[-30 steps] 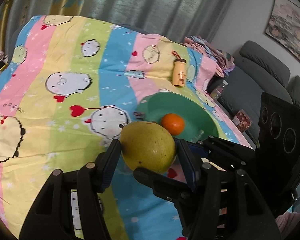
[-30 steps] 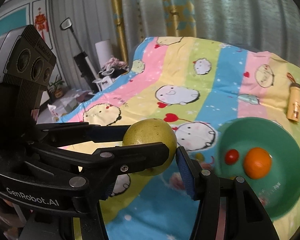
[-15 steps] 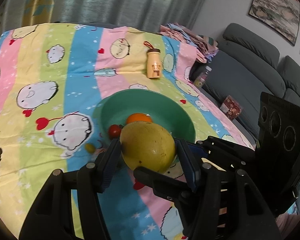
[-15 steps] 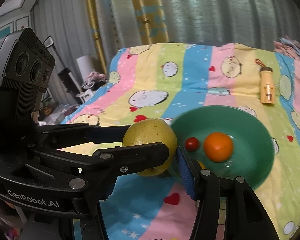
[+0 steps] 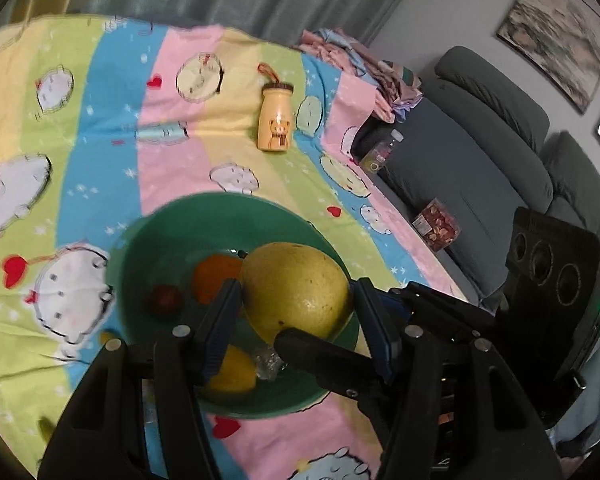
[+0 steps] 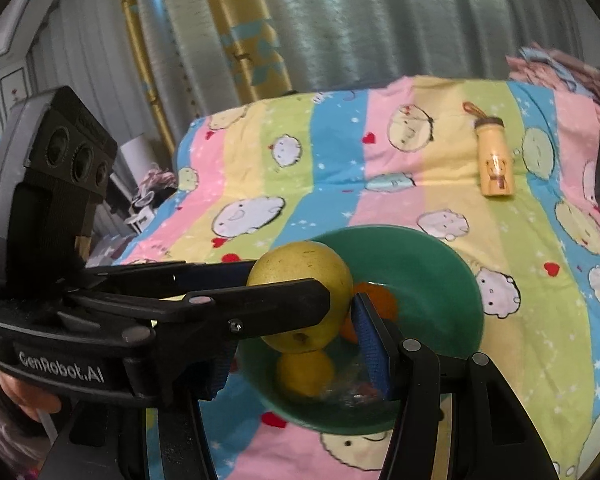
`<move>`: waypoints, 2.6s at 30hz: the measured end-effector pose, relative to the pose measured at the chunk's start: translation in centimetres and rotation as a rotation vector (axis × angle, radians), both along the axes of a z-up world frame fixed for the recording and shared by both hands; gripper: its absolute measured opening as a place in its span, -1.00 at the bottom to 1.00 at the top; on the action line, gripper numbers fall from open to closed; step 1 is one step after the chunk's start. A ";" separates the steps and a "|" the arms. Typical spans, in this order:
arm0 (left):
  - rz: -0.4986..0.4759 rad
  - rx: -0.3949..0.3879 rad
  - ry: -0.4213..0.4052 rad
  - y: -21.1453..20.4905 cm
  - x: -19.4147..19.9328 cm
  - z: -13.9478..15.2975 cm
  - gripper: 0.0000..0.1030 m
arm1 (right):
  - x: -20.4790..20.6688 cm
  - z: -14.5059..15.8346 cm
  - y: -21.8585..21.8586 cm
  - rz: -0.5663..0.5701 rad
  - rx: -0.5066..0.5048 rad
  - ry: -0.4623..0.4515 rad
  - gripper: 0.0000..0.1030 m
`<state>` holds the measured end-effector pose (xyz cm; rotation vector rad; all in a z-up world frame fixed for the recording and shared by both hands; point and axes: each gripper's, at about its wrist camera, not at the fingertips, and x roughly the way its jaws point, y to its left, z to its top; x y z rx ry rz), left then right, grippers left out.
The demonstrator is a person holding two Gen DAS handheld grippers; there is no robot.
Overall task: Organize fruits
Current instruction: 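Carry the pomelo over the green basin, lower it in and open both grippers, then move the right gripper to a plastic-wrapped red fruit and close on it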
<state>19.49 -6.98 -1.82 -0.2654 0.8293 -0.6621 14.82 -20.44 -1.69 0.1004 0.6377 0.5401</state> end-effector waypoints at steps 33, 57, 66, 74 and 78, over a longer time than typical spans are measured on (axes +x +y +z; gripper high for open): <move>0.310 0.036 0.029 12.0 -4.3 -1.3 0.71 | -3.7 -1.6 -2.2 -0.028 0.020 0.051 0.16; 0.471 0.000 0.110 19.5 -14.5 -6.5 0.71 | -6.3 -6.7 8.8 0.198 -0.111 0.127 0.16; 0.454 -0.036 0.120 20.6 -15.2 -7.3 0.71 | -3.5 -7.6 13.9 0.187 -0.256 0.049 0.16; 0.447 -0.070 0.124 21.2 -15.3 -7.9 0.71 | -1.0 -9.2 15.4 0.132 -0.320 0.091 -0.13; 0.449 -0.080 0.139 21.4 -15.3 -8.3 0.71 | -0.5 -9.9 15.6 0.119 -0.336 0.111 -0.20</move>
